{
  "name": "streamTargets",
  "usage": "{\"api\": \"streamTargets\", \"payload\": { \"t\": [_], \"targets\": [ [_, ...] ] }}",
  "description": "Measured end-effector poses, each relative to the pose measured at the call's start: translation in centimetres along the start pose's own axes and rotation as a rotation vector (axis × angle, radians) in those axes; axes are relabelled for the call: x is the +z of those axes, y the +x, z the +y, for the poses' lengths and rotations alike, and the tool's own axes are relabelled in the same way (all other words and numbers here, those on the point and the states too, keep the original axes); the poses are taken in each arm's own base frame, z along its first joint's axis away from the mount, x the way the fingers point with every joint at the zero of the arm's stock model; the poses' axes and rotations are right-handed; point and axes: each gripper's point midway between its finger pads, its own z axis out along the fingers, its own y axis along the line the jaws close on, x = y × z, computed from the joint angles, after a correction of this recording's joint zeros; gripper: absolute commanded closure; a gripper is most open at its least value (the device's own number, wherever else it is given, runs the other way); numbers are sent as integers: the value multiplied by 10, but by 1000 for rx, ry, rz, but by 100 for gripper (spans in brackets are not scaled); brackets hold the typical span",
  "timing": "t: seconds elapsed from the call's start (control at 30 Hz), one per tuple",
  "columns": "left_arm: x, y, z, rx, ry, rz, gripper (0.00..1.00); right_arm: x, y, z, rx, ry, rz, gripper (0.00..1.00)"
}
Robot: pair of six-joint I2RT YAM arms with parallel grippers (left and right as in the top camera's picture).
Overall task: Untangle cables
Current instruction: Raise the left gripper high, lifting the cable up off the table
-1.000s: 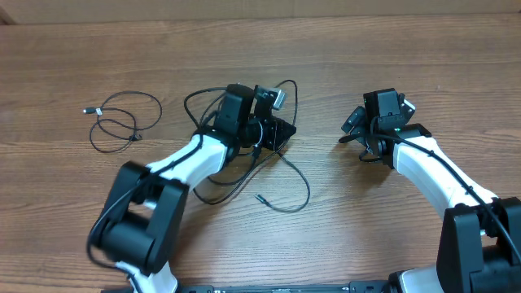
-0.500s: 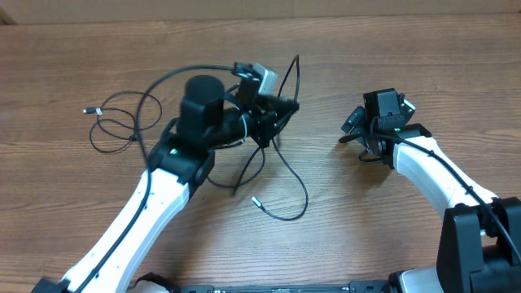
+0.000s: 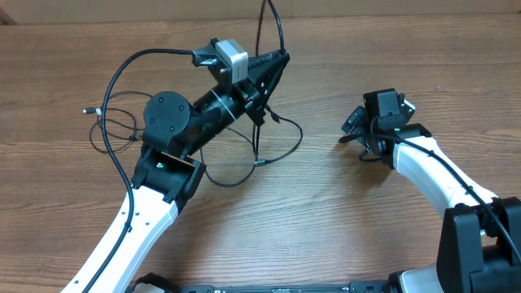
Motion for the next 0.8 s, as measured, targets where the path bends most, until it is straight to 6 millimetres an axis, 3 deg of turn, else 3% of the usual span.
{"api": "streamTargets", "payload": {
  "t": [0.17, 0.3, 0.37, 0.47, 0.53, 0.73, 0.8],
  "targets": [
    [-1, -3, 19, 55, -111, -20, 96, 0, 0, 0, -1, 0, 0, 0],
    [0, -3, -9, 109, 20, -6, 96, 0, 0, 0, -1, 0, 0, 0],
    [-1, 6, -6, 157, -25, 32, 96, 0, 0, 0, 0, 0, 0, 0],
    [-3, 15, 32, 195, -222, 63, 96, 0, 0, 0, 0, 0, 0, 0],
    [-2, 30, 46, 200, -277, 107, 96, 0, 0, 0, -1, 0, 0, 0],
    [4, 59, 26, 187, -137, 204, 96, 0, 0, 0, -1, 0, 0, 0],
    [-3, 84, 26, 147, -129, 307, 96, 0, 0, 0, -1, 1, 0, 0]
  ]
}}
